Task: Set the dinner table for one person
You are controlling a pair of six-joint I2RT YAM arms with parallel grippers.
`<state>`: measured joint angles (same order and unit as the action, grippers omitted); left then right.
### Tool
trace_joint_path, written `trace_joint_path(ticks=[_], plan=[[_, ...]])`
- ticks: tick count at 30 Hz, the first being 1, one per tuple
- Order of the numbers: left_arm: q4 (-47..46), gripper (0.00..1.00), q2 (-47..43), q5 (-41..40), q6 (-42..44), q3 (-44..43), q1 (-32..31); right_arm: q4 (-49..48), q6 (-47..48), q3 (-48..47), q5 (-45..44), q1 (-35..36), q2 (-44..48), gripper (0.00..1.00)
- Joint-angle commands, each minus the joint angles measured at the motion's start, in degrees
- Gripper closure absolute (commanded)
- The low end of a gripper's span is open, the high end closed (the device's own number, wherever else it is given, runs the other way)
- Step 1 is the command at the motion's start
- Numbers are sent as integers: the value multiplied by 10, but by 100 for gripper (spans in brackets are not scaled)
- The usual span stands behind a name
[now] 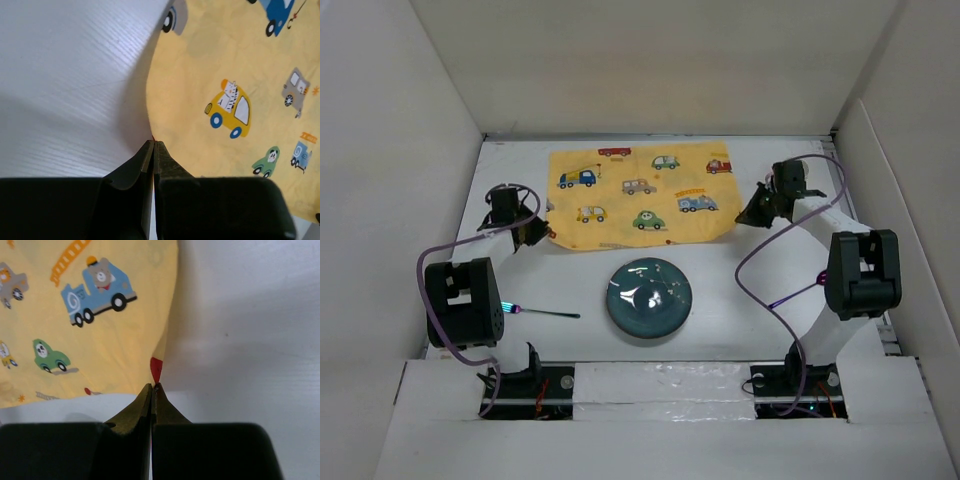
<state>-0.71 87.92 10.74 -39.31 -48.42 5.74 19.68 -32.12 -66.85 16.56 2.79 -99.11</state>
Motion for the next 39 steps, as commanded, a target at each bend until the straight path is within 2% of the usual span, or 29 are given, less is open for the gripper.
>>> trace_joint_path(ticks=[1,11,23,33,36,37,39], plan=[[-12,100,-20,-17,34,13,3,-17,10,46,-10,-4,45,100],[31,100,-68,-27,60,69,3,-11,20,170,-27,-37,129,100],[75,100,-127,-24,73,126,3,17,40,199,-41,-52,162,100],[100,100,-134,-40,75,115,3,24,43,228,-33,-52,176,100],[107,95,-138,-45,82,107,3,36,42,217,-34,-52,188,86],[117,93,-137,-46,85,103,3,41,41,212,-40,-52,191,73],[127,80,-141,-38,92,83,3,61,38,190,-45,-52,208,61]])
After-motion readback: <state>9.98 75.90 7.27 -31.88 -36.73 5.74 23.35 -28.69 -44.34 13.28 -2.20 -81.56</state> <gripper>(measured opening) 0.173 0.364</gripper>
